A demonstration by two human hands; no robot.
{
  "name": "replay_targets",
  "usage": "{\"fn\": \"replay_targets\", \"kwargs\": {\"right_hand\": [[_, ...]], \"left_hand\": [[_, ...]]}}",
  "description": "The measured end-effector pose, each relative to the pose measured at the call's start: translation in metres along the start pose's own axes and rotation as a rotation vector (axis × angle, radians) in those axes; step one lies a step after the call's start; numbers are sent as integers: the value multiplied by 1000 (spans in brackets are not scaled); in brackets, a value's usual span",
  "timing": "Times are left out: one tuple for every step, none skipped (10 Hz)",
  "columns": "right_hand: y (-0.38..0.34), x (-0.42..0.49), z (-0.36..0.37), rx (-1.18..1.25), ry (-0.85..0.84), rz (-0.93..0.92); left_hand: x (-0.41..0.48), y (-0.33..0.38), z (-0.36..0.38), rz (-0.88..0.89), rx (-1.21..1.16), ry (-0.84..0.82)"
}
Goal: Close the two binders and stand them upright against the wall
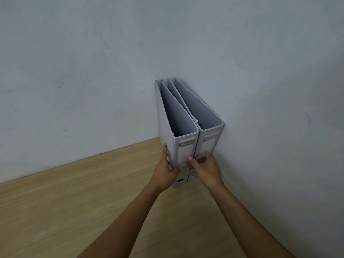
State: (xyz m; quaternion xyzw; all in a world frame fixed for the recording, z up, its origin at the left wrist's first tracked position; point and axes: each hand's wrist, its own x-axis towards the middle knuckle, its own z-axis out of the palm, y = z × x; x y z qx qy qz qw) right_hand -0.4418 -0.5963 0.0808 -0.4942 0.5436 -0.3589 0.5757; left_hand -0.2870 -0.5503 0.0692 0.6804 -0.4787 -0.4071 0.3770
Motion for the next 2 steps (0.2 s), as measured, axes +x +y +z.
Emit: {"fn": "replay_targets", "kwargs": {"right_hand": [[-9, -7, 2, 19, -20, 78], [-22, -23, 1, 1, -39, 167]], "left_hand": [[-7, 3, -7, 50, -36, -11], [-21, 8, -14, 23, -123, -14]]}}
